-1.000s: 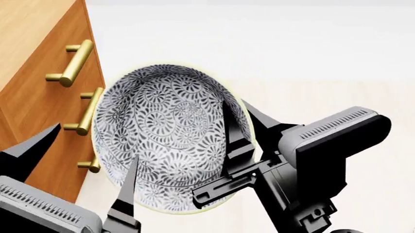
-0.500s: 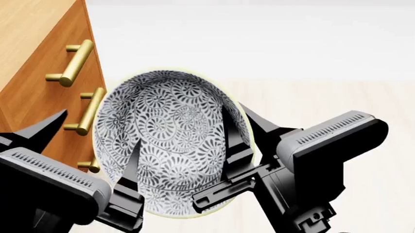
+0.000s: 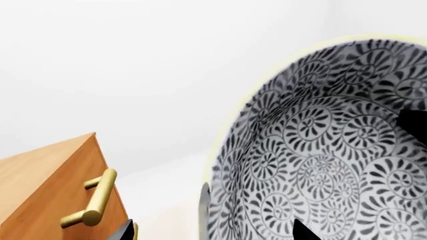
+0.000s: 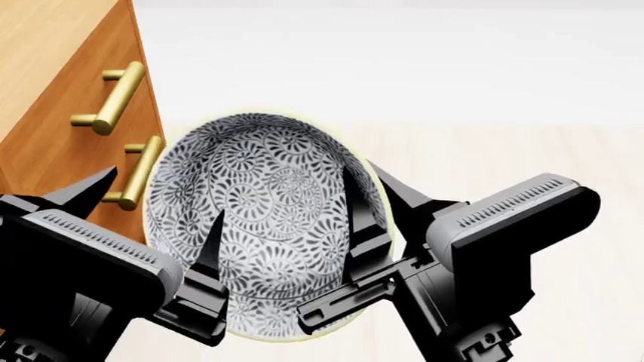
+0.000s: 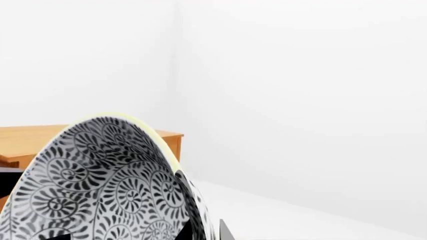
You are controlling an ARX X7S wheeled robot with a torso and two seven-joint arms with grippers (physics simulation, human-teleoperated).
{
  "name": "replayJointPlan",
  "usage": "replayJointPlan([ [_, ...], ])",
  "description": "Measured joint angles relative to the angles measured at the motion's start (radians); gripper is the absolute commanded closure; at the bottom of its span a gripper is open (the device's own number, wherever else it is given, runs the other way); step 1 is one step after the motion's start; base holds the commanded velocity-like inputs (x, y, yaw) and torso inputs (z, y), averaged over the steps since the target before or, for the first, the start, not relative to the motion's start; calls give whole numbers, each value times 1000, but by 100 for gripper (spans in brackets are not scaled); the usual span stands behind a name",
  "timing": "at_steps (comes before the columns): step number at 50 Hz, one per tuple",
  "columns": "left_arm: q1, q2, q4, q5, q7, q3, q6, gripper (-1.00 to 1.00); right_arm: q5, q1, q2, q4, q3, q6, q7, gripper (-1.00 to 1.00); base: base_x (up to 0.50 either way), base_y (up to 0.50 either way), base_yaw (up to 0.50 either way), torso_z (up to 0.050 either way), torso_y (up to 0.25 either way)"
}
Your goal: Put the bowl on top of the cabinet.
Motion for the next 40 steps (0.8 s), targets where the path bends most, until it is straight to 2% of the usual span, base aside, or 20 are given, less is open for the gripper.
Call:
replayJointPlan([
  [12,1,-4,-28,13,19,16,17,-100,-6,-2,-2,7,-3,-4,-4,100,0,0,0,0,1],
  [13,1,-4,-30,15,19,17,18,100,-7,-3,-2,8,-3,-4,-4,100,0,0,0,0,0],
  [40,8,-13,-20,9,24,23,38,100,-13,-3,-4,11,-11,0,6,100,0,0,0,0,0],
])
